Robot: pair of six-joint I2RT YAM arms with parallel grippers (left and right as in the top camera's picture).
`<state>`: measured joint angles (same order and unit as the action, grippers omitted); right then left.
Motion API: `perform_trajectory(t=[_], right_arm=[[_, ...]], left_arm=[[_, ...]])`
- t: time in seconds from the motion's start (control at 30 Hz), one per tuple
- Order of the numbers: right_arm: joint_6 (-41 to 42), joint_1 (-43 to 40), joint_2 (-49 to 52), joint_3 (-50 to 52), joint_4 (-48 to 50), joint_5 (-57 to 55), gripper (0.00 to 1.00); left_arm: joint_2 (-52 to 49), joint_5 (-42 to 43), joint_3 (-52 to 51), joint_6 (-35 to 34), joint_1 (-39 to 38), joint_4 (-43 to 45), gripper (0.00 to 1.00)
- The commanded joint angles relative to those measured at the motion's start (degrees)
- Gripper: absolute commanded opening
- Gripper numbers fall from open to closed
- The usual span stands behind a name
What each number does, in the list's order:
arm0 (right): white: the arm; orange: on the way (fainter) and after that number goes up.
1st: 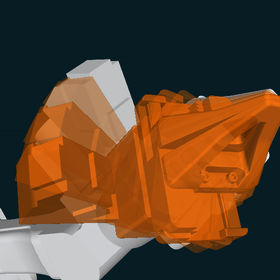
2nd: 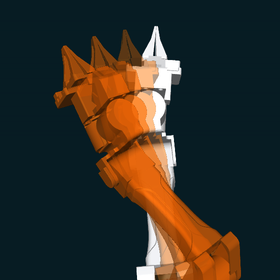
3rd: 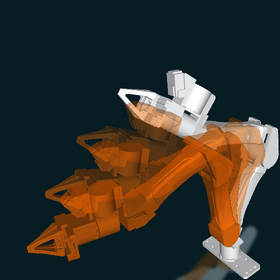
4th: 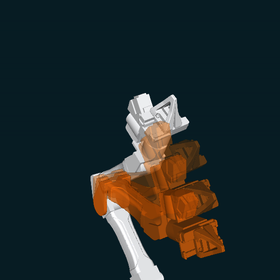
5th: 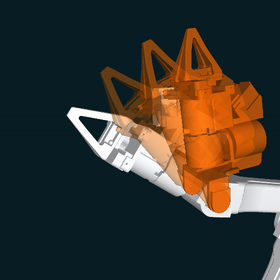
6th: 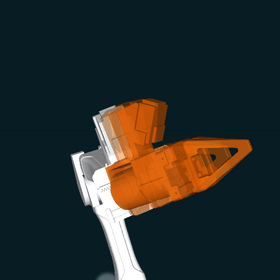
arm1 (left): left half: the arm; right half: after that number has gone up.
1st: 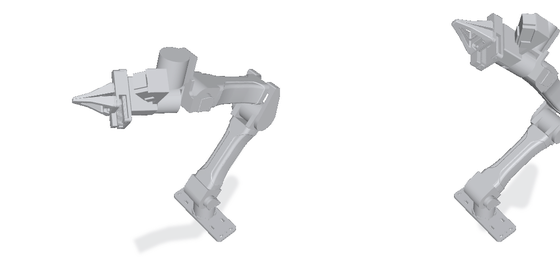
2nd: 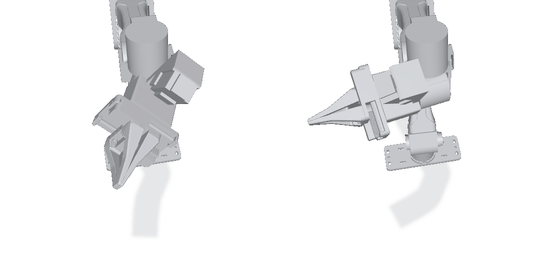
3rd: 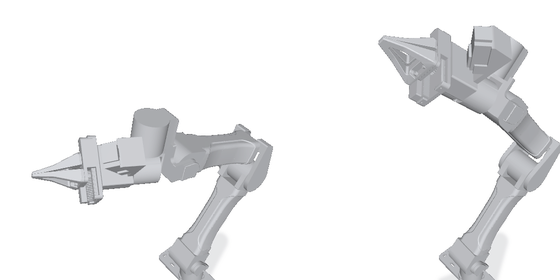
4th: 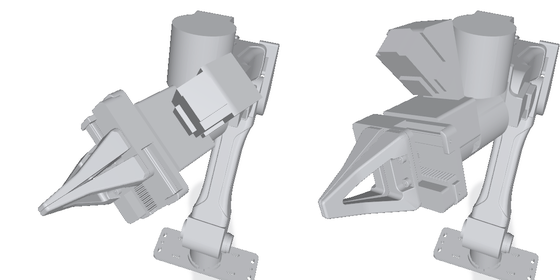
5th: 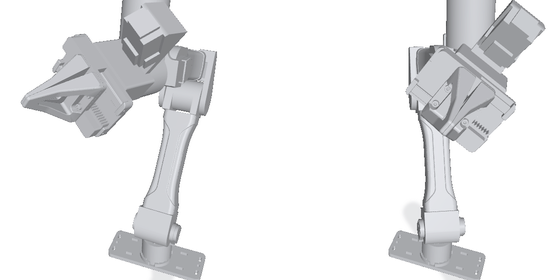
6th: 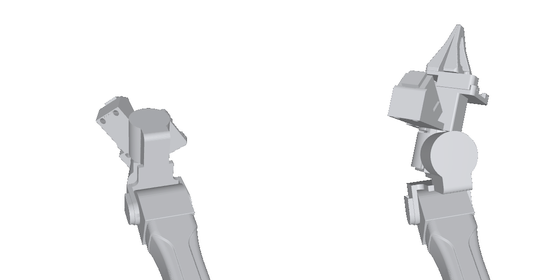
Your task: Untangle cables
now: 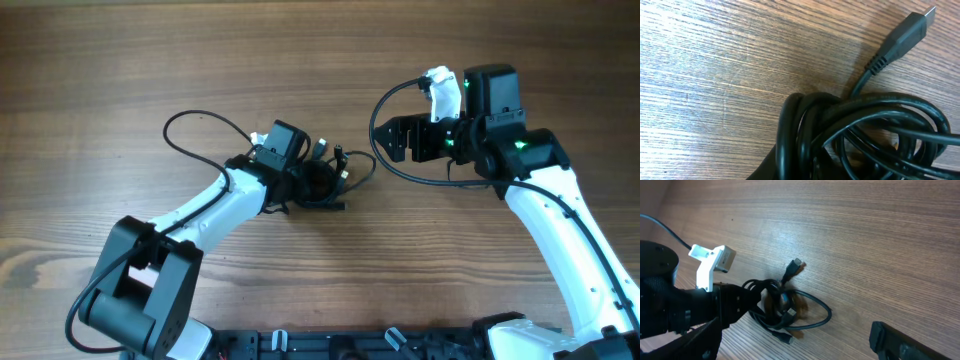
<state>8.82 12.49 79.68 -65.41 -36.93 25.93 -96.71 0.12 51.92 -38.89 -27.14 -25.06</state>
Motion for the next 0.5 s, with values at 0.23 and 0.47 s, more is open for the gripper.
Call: perform_trajectory(t=[0.23, 0.47], right_arm=[[4.9, -0.1, 0.5, -1.3, 0.4, 0.9, 0.97], [12.1, -0.1, 0.5, -1.3, 1.8, 4.2, 0.96]], left_arm=[[11.2, 37.1, -0.5, -11.6, 16.0, 5.5, 0.04], [11.2, 55.9, -0.5, -21.7, 23.2, 7.8, 0.04]])
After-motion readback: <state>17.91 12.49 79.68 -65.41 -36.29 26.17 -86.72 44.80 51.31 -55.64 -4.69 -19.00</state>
